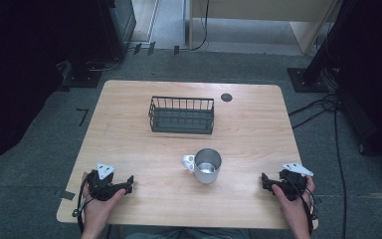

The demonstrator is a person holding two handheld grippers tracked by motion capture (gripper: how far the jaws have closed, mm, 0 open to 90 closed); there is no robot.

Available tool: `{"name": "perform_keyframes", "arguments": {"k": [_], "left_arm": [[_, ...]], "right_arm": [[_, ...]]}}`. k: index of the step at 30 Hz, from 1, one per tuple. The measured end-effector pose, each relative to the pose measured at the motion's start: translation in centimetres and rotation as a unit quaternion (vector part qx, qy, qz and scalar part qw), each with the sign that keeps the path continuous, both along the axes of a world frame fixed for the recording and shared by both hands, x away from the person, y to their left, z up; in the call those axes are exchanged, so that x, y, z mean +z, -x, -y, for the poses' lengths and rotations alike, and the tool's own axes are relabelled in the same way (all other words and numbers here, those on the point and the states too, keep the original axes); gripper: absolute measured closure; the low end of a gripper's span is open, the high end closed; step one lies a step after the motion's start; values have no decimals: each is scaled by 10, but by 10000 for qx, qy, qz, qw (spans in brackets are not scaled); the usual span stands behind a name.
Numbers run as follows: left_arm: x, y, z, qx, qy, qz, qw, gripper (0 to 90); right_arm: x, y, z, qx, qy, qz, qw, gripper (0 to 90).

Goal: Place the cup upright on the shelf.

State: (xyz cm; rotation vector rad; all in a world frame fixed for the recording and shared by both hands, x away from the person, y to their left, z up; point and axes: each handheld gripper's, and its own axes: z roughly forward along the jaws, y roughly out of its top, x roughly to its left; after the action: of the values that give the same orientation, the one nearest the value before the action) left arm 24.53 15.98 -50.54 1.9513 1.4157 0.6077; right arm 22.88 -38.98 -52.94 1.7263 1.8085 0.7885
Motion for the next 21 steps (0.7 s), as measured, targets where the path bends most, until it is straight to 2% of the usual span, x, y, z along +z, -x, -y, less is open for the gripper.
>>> {"name": "perform_keyframes", "arguments": {"k": [1,2,3,5,6,7,8,10,11,13,14,15,16,17,18,19,21], "left_arm": [[7,4,10,-142,130,53,9998,26],[7,4,10,-142,130,53,9998,26],[11,7,20,-317,276,62,9991,26],[14,9,27,-409,338,64,9986,26],[16,11,34,-504,398,84,9979,27],[20,15,49,-704,491,99,9963,27],[20,15,49,-704,491,99,9963,27],[24,18,71,-998,514,133,9936,27],[24,18,71,-998,514,133,9936,27],[26,19,84,-1154,577,122,9916,27],[28,20,97,-1306,602,128,9895,27],[28,20,97,-1306,602,128,9895,28],[28,21,103,-1361,611,140,9887,28],[28,23,113,-1495,606,140,9868,33],[28,23,113,-1495,606,140,9868,37],[28,26,123,-1624,620,156,9846,53],[27,27,135,-1786,595,152,9820,67]], "right_arm": [[0,0,0,0,-1,0,10000,0],[0,0,0,0,-1,0,10000,0],[0,0,0,-2,-1,0,10000,0],[0,0,0,0,-1,0,10000,0],[0,0,0,0,0,0,10000,0],[0,0,0,1,0,0,10000,0],[0,0,0,0,0,0,10000,0],[0,0,0,0,0,0,10000,0],[0,0,0,0,0,0,10000,0],[0,0,0,0,0,0,10000,0],[0,0,0,0,0,1,10000,0],[0,0,0,-1,0,-1,10000,0],[0,0,0,-1,0,-1,10000,0],[0,0,0,0,-1,0,10000,0],[0,0,0,0,-1,0,10000,0],[0,0,0,0,0,0,10000,0],[0,0,0,0,0,0,10000,0]]}}
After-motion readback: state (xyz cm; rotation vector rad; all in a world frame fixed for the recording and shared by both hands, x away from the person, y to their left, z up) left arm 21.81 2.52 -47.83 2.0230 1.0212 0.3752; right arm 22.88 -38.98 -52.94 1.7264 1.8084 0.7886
